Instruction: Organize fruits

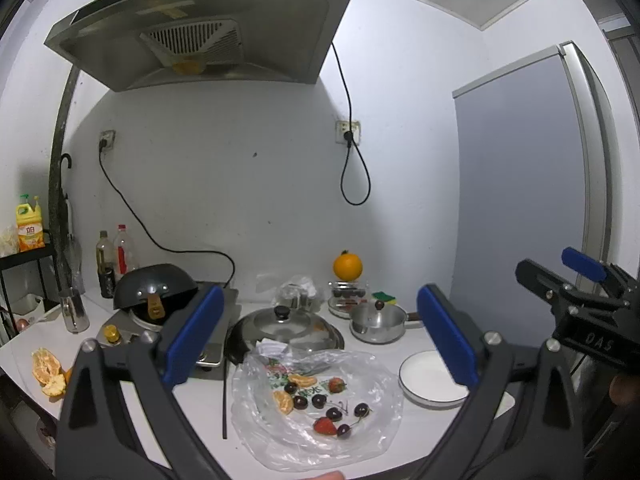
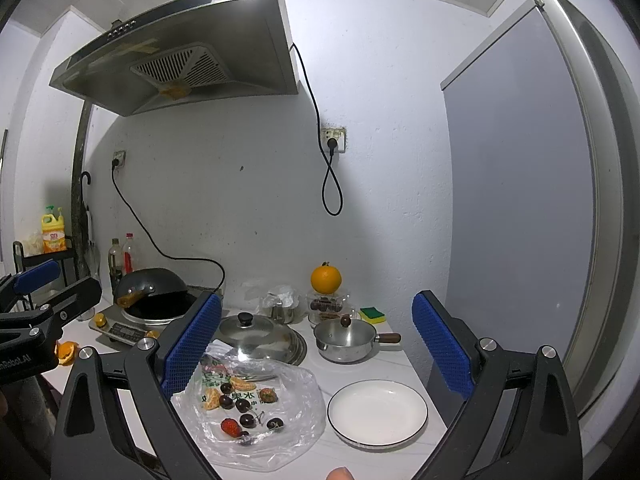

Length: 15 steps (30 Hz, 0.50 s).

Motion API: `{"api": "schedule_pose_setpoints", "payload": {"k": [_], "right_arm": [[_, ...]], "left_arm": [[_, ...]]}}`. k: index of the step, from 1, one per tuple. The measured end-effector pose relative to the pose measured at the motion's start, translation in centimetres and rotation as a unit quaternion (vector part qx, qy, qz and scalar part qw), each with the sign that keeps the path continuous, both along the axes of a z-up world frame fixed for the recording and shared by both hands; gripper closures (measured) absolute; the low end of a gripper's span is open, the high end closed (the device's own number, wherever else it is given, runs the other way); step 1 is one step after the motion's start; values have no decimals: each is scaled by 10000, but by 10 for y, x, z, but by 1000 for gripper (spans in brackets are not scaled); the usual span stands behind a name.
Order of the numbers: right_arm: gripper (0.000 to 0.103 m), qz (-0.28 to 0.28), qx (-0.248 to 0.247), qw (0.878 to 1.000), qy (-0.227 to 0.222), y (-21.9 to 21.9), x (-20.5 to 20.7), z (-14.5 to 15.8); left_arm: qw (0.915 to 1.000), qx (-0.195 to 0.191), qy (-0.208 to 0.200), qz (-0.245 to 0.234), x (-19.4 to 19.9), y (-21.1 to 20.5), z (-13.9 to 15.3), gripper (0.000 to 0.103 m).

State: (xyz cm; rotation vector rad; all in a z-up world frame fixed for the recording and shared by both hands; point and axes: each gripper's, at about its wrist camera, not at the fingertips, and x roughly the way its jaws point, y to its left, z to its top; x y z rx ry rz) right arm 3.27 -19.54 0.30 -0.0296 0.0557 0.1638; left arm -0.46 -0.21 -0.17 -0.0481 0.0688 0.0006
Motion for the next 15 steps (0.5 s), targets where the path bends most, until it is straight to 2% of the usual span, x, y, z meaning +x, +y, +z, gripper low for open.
{"api": "schedule_pose_setpoints", "payload": {"k": [15], "right_arm": [[5, -2, 0, 10000, 9, -1, 1, -1]], "left_arm": [[10000, 39, 16, 0, 2, -3, 0, 5]]}}
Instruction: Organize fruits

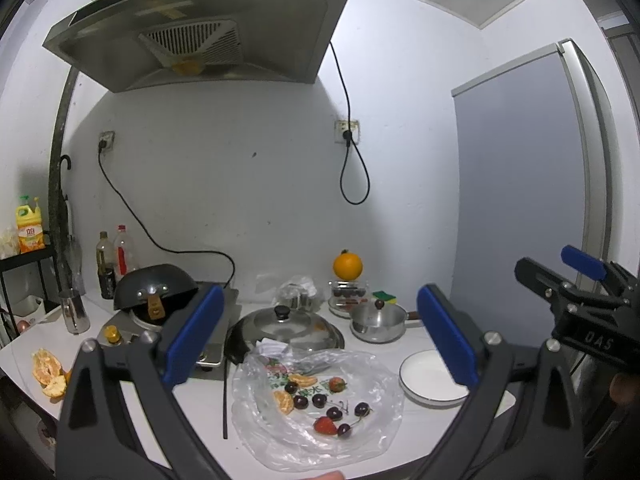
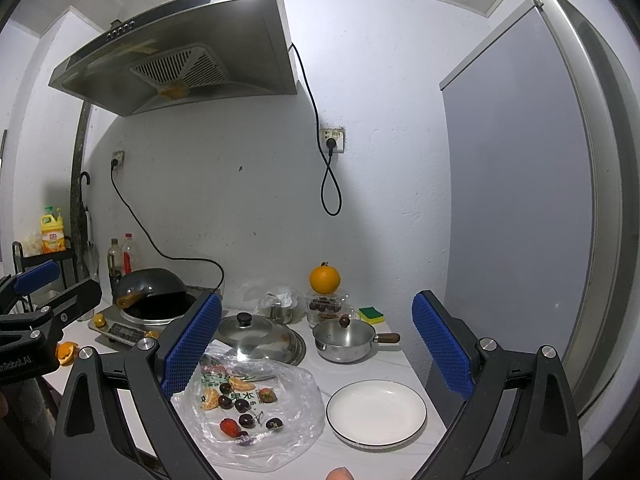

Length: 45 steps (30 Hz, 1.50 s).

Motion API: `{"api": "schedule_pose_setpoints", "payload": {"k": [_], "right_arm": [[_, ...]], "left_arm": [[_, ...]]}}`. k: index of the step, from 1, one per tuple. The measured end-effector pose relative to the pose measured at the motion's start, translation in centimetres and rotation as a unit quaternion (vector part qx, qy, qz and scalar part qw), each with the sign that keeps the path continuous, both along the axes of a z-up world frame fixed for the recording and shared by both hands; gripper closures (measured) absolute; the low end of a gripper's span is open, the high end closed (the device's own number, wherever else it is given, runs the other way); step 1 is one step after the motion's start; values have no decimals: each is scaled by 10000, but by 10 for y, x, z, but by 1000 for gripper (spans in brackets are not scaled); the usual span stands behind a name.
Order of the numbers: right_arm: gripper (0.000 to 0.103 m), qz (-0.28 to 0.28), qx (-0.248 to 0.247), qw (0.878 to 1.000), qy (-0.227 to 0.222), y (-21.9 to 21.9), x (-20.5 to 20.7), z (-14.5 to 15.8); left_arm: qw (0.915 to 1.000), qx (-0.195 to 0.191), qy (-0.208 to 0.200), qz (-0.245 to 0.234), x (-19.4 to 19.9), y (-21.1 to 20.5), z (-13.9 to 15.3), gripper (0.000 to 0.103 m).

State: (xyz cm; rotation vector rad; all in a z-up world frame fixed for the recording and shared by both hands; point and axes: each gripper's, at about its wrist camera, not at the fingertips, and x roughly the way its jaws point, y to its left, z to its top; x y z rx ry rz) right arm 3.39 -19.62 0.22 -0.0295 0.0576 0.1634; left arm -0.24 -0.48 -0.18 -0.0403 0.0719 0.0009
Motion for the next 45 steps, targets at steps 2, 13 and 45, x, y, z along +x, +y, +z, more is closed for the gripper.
{"api": "schedule_pose_setpoints", "payload": {"k": [2, 13, 45], "right_arm": [[5, 1, 4, 10000, -1, 0, 0, 0], [5, 66, -7, 10000, 51, 1, 2, -1], [5, 407, -290, 9909, 1251, 27, 101, -64]], "left_arm": [[10000, -3, -4, 5, 0, 0, 0, 5], [10000, -27, 9, 38, 0, 1, -1, 5], [9924, -114, 1205, 217, 99, 38, -81, 5]]}}
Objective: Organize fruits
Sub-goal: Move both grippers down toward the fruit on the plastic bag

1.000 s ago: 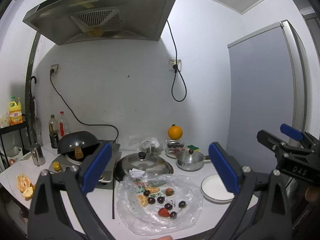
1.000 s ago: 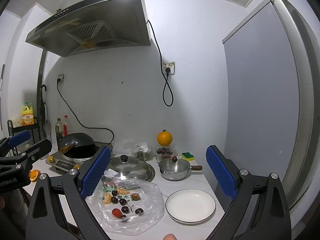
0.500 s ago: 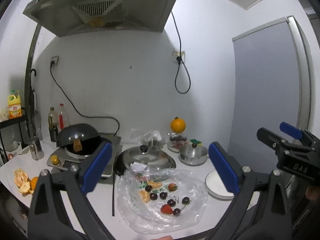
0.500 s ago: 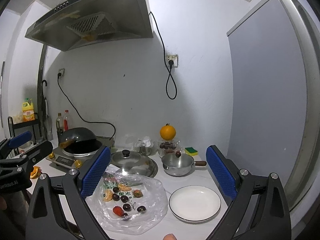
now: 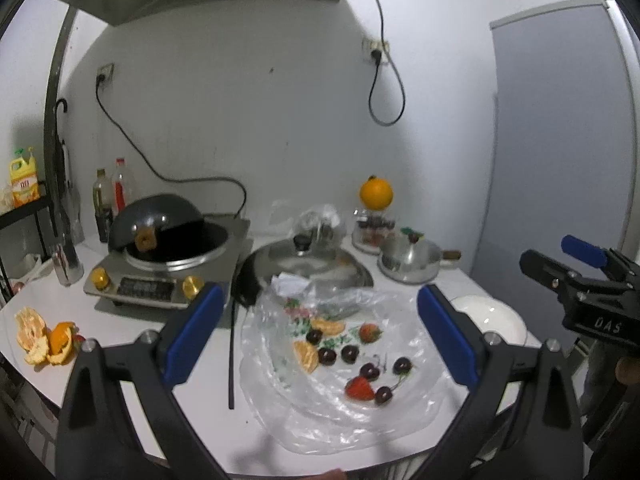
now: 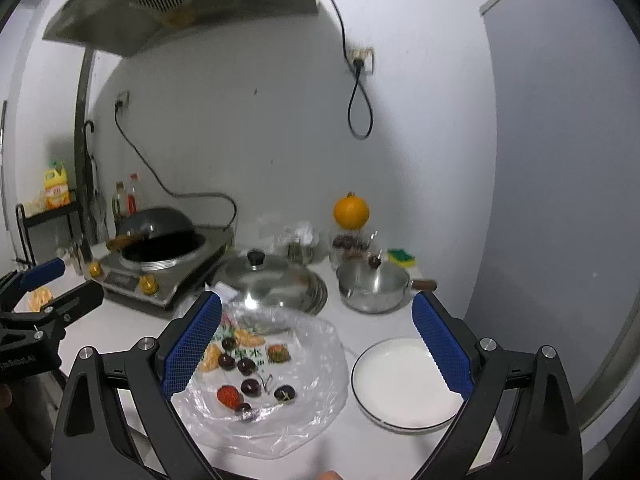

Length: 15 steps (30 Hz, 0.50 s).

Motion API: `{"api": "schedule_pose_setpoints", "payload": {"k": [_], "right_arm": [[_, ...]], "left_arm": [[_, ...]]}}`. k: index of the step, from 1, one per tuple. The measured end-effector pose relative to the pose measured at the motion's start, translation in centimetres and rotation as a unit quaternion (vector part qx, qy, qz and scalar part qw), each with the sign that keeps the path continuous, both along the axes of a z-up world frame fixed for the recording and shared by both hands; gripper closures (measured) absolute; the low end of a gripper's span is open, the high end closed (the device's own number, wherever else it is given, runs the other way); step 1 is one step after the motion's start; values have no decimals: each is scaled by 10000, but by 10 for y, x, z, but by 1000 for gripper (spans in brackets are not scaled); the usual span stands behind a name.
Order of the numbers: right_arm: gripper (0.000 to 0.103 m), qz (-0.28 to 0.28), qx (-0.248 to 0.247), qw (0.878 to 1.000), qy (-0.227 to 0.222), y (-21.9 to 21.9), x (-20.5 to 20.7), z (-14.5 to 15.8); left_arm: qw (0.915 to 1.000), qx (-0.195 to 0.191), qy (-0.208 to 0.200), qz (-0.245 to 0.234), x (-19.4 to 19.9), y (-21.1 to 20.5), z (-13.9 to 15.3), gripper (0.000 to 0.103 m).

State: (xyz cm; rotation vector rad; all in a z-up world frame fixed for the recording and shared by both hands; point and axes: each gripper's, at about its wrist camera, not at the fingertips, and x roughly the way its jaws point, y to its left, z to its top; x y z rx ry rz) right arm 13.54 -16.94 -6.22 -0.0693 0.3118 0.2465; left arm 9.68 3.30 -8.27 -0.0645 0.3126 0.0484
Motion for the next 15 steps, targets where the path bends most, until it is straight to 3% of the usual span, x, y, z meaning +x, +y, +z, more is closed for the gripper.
{"api": "schedule_pose_setpoints", "payload": {"k": [15], "right_arm": [[5, 264, -272, 9959, 818, 14, 63, -63]], "left_arm": [[9970, 63, 773, -9, 57, 3, -55, 5]]}}
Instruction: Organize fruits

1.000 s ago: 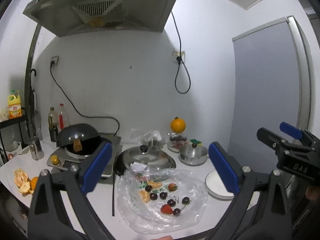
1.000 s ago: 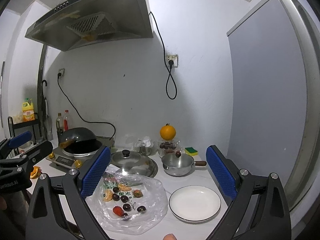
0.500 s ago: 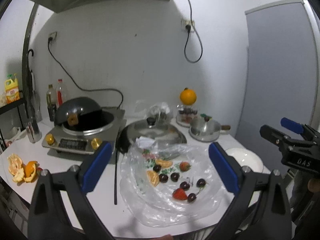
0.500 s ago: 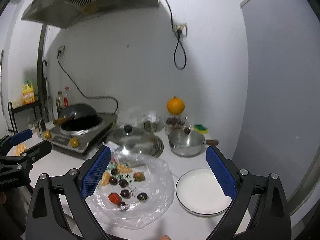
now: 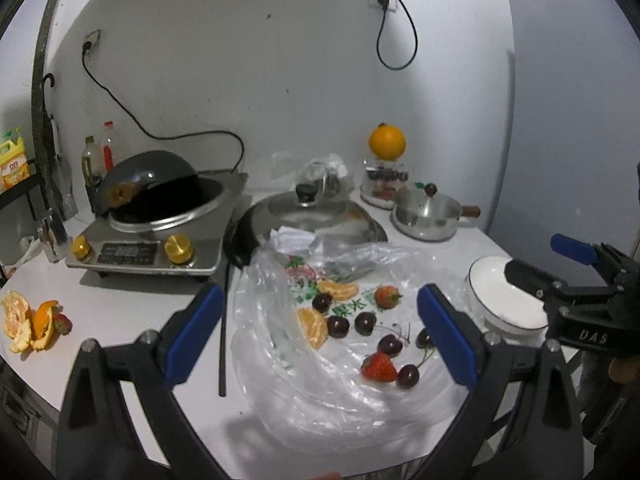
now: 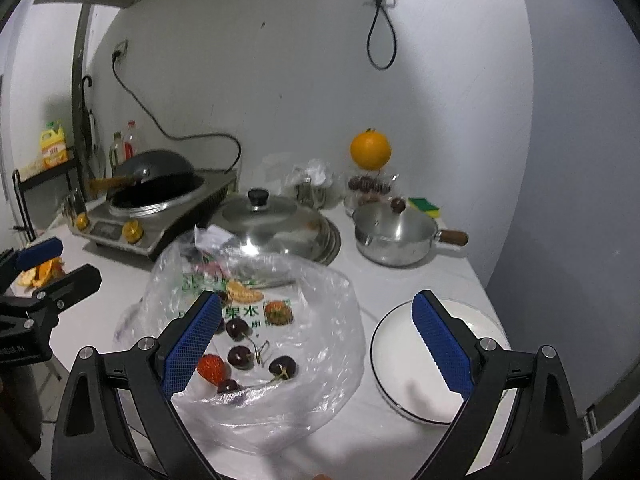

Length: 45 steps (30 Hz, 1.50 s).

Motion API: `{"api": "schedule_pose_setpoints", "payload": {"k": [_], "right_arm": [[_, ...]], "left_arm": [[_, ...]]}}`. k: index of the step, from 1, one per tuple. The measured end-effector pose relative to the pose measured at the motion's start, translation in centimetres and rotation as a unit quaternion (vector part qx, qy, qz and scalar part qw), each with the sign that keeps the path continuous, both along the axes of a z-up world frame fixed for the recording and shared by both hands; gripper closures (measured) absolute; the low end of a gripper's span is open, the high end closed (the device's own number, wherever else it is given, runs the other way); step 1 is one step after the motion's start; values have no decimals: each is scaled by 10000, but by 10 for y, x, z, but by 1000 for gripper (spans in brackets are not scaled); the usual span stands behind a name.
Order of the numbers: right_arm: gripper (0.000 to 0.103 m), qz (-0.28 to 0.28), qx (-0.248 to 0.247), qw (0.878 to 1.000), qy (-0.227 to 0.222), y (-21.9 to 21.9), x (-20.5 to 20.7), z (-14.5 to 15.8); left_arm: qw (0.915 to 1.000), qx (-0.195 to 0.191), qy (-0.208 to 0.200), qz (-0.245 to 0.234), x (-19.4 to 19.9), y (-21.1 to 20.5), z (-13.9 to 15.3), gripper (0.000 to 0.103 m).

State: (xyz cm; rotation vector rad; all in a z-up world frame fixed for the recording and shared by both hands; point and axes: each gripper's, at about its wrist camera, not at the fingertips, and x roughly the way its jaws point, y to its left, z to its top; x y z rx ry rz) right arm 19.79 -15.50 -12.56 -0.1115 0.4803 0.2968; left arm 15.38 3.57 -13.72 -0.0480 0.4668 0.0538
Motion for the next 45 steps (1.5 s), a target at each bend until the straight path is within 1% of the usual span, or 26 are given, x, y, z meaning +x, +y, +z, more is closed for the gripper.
{"api": "schedule_pose_setpoints", "payload": {"k": [7, 8, 10, 12, 15, 17, 18, 19, 22, 25, 27, 29, 30, 33, 37, 40, 42, 43, 45], "right_arm": [[7, 339, -93, 9985, 412, 10, 19, -27], [9, 401, -133, 9981, 455, 12, 22, -31], [21, 507, -213, 9968, 580, 17, 28, -39], [28, 593, -239, 9955, 694, 19, 33, -47], [30, 728, -265, 9936, 819, 20, 38, -57], [35, 827, -279, 9920, 909, 21, 43, -64], [42, 862, -289, 9913, 950, 22, 45, -66], [46, 907, -299, 9903, 1007, 23, 48, -70], [53, 1000, -291, 9883, 1110, 24, 54, -78], [56, 1122, -275, 9861, 1197, 23, 58, -84], [58, 1208, -267, 9842, 1268, 24, 61, -88], [60, 1273, -242, 9824, 1342, 24, 64, -93], [61, 1299, -227, 9817, 1377, 24, 65, -95], [63, 1346, -246, 9800, 1445, 24, 67, -100], [64, 1433, -228, 9780, 1501, 22, 69, -104], [64, 1483, -224, 9767, 1532, 24, 71, -107], [66, 1500, -235, 9761, 1556, 25, 72, -109], [71, 1503, -237, 9759, 1565, 25, 72, -110], [72, 1507, -230, 9754, 1592, 25, 73, -111]], "left_arm": [[9991, 17, 396, -148, 23, -7, -27, 5], [9989, 26, 431, -163, 26, -9, -30, 5], [9985, 44, 522, -179, 31, -10, -36, 5], [9980, 50, 608, -184, 37, -11, -43, 5], [9971, 66, 736, -202, 43, -11, -51, 5], [9963, 82, 829, -221, 48, -13, -57, 5], [9959, 88, 865, -236, 50, -13, -59, 5], [9955, 102, 904, -260, 52, -14, -62, 5], [9946, 155, 980, -303, 59, -18, -67, 5], [9938, 216, 1028, -360, 64, -22, -70, 6], [9930, 266, 1074, -413, 68, -24, -72, 14], [9918, 292, 1157, -468, 72, -27, -77, 15], [9911, 295, 1204, -493, 74, -28, -79, 17], [9886, 289, 1344, -610, 79, -32, -86, 26], [9855, 266, 1513, -716, 83, -36, -95, 28], [9834, 172, 1615, -813, 85, -38, -100, 29], [9818, 120, 1693, -851, 87, -39, -104, 38], [9805, 66, 1761, -865, 89, -39, -106, 40], [9787, -2, 1859, -870, 90, -38, -111, 44]]}}
